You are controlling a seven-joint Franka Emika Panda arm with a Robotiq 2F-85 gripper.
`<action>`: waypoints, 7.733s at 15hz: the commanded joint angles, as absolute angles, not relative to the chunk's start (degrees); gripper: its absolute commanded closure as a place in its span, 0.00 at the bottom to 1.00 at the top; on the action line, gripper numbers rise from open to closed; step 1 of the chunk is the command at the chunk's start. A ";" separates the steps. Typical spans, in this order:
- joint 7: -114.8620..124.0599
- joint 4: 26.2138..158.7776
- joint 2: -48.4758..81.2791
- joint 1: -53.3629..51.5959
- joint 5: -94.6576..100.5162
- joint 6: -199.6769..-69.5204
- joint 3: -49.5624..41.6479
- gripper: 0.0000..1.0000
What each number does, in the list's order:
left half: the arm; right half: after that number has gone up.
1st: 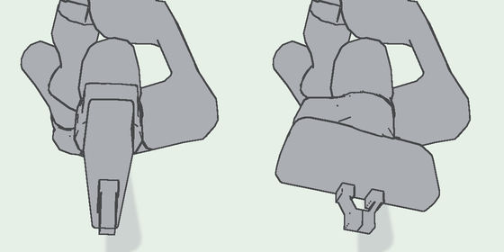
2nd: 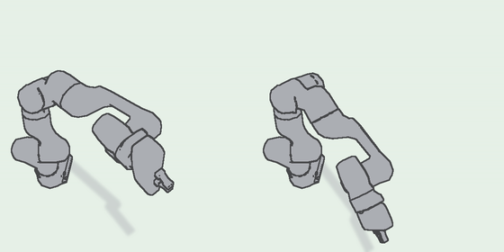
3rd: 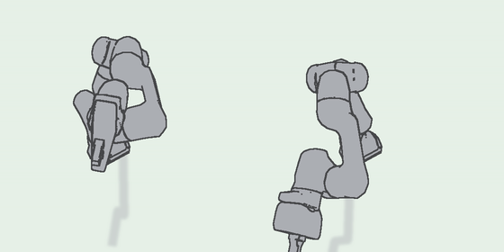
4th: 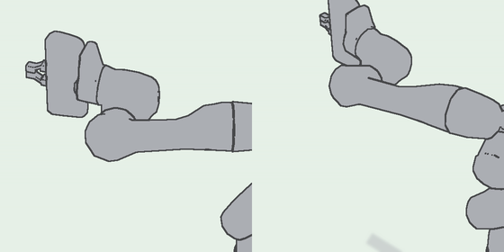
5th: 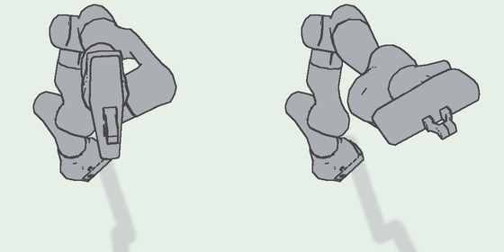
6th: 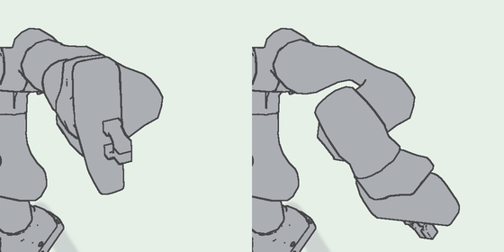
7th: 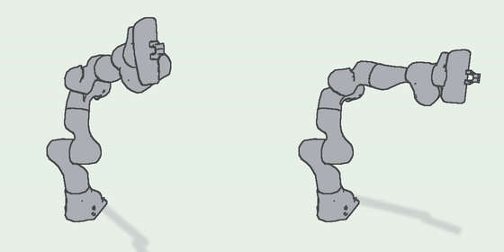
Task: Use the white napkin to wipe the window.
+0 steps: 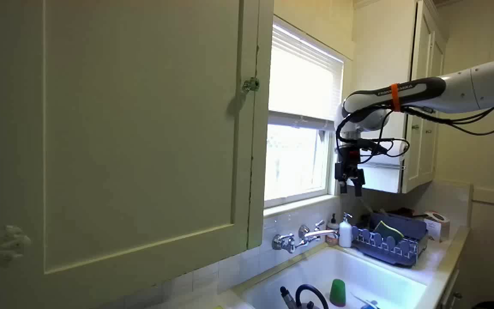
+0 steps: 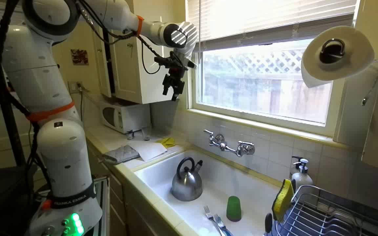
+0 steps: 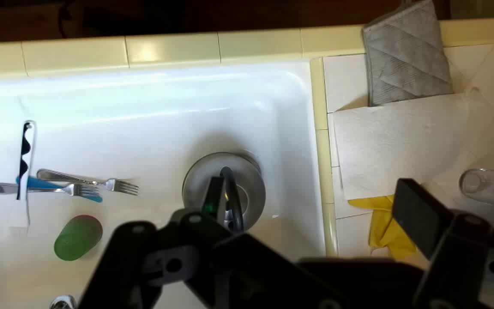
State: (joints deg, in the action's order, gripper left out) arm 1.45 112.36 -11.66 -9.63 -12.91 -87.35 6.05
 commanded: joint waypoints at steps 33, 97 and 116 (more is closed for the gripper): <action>-0.68 105.83 22.12 -20.49 -13.25 -126.96 19.63 0.00; 37.85 114.08 -11.52 -29.72 24.14 -97.10 18.31 1.00; 47.36 107.98 -1.17 -16.98 57.69 -119.63 19.79 1.00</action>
State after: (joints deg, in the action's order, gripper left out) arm 44.27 112.49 -5.26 -17.72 55.51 -112.74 20.78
